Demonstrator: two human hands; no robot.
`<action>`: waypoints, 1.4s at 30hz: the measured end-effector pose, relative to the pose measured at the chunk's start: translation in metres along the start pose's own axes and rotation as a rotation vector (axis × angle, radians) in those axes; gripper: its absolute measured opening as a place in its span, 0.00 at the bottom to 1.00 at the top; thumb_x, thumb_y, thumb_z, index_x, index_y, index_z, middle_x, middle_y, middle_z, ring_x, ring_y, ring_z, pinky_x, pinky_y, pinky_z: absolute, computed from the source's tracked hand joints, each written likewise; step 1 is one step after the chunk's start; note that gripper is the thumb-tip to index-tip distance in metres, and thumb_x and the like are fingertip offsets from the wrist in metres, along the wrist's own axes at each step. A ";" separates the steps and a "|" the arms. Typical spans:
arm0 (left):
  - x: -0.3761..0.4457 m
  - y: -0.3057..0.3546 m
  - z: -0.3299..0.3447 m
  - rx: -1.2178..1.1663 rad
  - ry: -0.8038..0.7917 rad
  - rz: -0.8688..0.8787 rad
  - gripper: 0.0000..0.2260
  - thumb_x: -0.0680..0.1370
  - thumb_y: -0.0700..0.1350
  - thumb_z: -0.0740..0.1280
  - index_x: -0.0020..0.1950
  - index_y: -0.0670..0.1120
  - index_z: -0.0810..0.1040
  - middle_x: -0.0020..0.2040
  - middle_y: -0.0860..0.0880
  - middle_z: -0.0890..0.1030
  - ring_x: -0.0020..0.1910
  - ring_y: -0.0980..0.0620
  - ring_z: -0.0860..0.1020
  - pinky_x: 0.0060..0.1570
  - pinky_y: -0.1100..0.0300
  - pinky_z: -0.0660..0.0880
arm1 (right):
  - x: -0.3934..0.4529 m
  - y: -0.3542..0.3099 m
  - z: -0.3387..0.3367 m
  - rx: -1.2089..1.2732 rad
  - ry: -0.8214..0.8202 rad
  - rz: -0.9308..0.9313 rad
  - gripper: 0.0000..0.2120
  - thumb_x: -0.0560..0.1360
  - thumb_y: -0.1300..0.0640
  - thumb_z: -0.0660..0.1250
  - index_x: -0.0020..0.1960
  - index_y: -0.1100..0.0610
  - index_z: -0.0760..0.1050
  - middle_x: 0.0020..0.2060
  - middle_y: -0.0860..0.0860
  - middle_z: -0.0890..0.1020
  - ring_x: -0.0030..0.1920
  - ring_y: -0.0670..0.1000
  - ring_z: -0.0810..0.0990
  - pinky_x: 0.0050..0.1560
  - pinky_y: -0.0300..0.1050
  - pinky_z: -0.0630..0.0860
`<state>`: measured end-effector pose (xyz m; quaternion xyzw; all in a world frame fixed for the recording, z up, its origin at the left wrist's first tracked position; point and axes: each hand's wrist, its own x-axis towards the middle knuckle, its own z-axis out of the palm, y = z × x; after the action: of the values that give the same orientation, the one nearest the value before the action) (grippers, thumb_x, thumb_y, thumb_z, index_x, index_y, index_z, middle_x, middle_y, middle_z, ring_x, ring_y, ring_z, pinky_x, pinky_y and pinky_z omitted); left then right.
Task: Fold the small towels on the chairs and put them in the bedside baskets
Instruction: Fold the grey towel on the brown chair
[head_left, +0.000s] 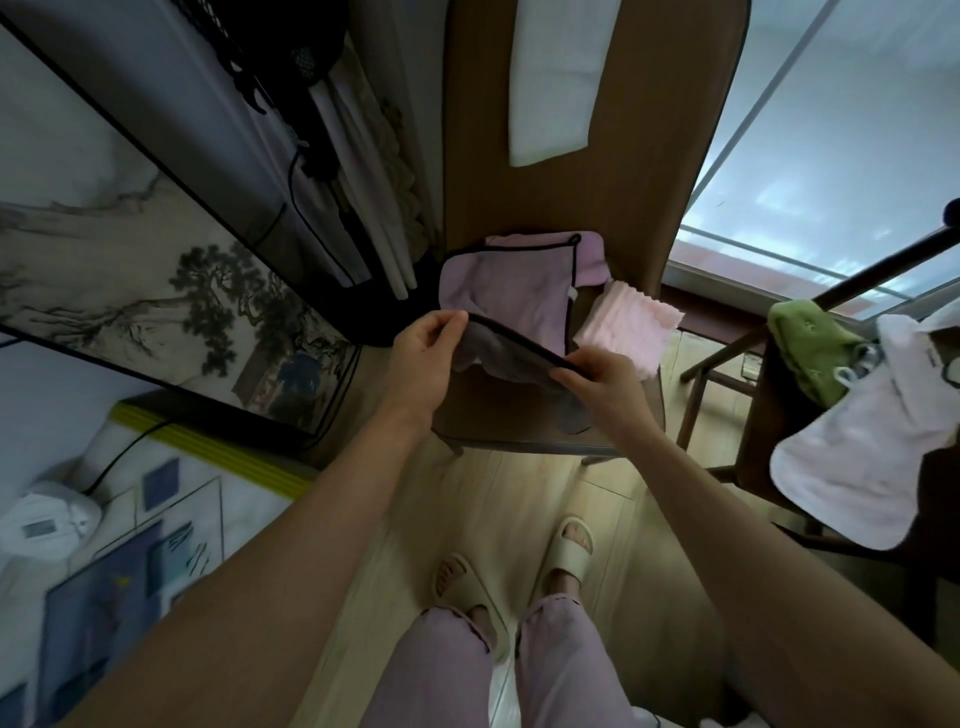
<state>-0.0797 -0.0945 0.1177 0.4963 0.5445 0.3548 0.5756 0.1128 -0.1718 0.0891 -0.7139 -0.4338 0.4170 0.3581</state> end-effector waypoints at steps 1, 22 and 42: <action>0.001 -0.001 -0.002 -0.022 0.025 -0.015 0.06 0.82 0.45 0.62 0.48 0.49 0.78 0.44 0.51 0.81 0.44 0.59 0.79 0.42 0.69 0.75 | -0.001 0.005 -0.005 -0.019 0.018 0.021 0.02 0.76 0.60 0.69 0.48 0.56 0.80 0.40 0.49 0.82 0.43 0.45 0.80 0.46 0.37 0.75; -0.023 0.034 -0.039 0.485 -0.233 -0.060 0.06 0.79 0.43 0.67 0.50 0.42 0.82 0.44 0.49 0.81 0.44 0.55 0.78 0.39 0.69 0.72 | -0.039 -0.053 -0.073 -0.129 0.229 -0.151 0.07 0.76 0.65 0.67 0.49 0.55 0.82 0.43 0.48 0.83 0.46 0.46 0.81 0.50 0.42 0.77; 0.093 -0.049 -0.015 0.556 0.093 -0.225 0.07 0.82 0.39 0.60 0.54 0.44 0.77 0.51 0.47 0.79 0.50 0.51 0.76 0.49 0.58 0.71 | 0.098 0.003 -0.034 -0.180 0.222 0.064 0.08 0.79 0.61 0.64 0.54 0.57 0.80 0.49 0.49 0.82 0.46 0.42 0.76 0.54 0.35 0.72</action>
<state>-0.0868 -0.0156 0.0467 0.5545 0.6981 0.1488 0.4278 0.1721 -0.0877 0.0721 -0.7984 -0.4043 0.3058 0.3249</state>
